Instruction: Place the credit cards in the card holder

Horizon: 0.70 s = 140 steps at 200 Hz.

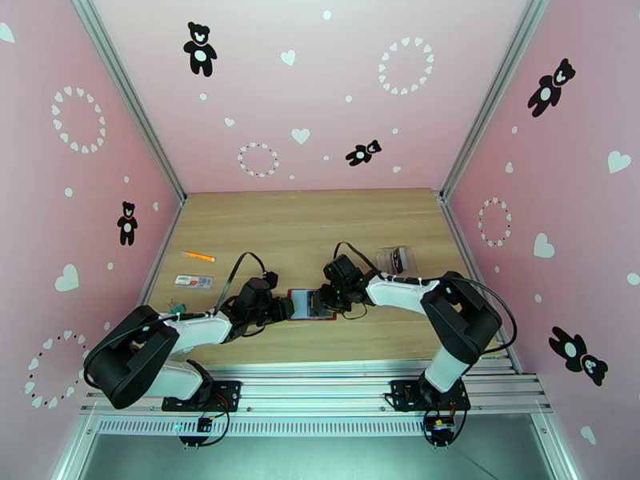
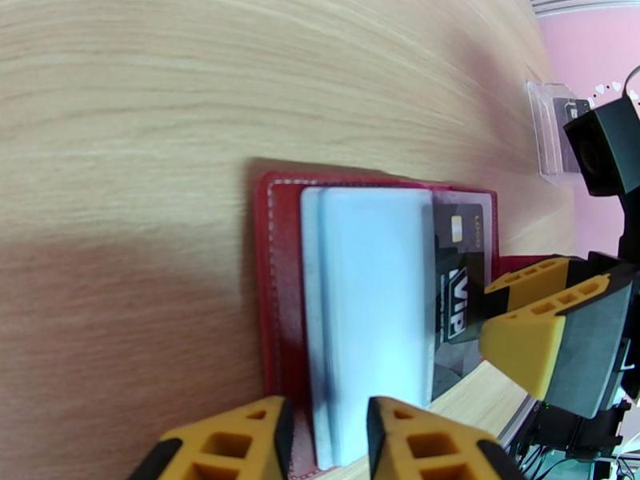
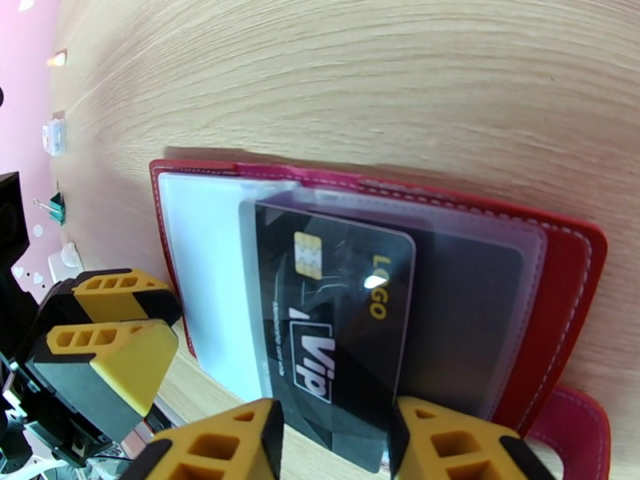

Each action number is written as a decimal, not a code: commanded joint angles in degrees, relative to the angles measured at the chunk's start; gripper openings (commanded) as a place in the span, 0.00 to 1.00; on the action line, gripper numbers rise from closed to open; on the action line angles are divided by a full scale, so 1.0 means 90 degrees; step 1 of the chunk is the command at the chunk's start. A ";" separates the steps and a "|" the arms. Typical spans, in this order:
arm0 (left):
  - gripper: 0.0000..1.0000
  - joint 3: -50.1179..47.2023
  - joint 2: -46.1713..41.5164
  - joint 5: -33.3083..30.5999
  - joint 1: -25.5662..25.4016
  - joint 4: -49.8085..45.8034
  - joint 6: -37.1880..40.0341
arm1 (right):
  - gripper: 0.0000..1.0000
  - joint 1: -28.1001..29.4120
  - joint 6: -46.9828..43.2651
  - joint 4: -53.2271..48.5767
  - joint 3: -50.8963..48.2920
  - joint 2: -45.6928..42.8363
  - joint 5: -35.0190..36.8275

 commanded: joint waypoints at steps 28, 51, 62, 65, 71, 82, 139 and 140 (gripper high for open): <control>0.32 -0.0122 0.0216 -0.0023 -0.0054 -0.0217 -0.0032 | 0.40 0.0313 -0.0091 -0.0438 0.0470 0.0469 0.0265; 0.32 -0.0133 0.0217 -0.0036 -0.0062 -0.0207 -0.0041 | 0.40 0.0485 -0.0136 -0.0576 0.0773 0.0654 0.0353; 0.32 -0.0130 0.0224 -0.0037 -0.0065 -0.0210 -0.0039 | 0.40 0.0565 -0.0140 -0.0617 0.0915 0.0755 0.0361; 0.32 -0.0130 0.0220 -0.0031 -0.0061 -0.0209 -0.0041 | 0.40 0.0590 -0.0148 -0.0643 0.0963 0.0787 0.0362; 0.32 -0.0127 0.0218 -0.0041 -0.0065 -0.0207 -0.0045 | 0.40 0.0625 -0.0150 -0.0676 0.1048 0.0840 0.0362; 0.32 -0.0134 0.0209 -0.0045 -0.0065 -0.0207 -0.0042 | 0.40 0.0689 -0.0153 -0.0703 0.1139 0.0912 0.0380; 0.32 -0.0189 0.0120 -0.0086 -0.0066 -0.0206 -0.0062 | 0.40 0.0815 -0.0190 -0.0715 0.1237 0.0920 0.0396; 0.32 -0.0195 0.0119 -0.0091 -0.0061 -0.0207 -0.0062 | 0.40 0.0815 -0.0194 -0.0715 0.1233 0.0913 0.0394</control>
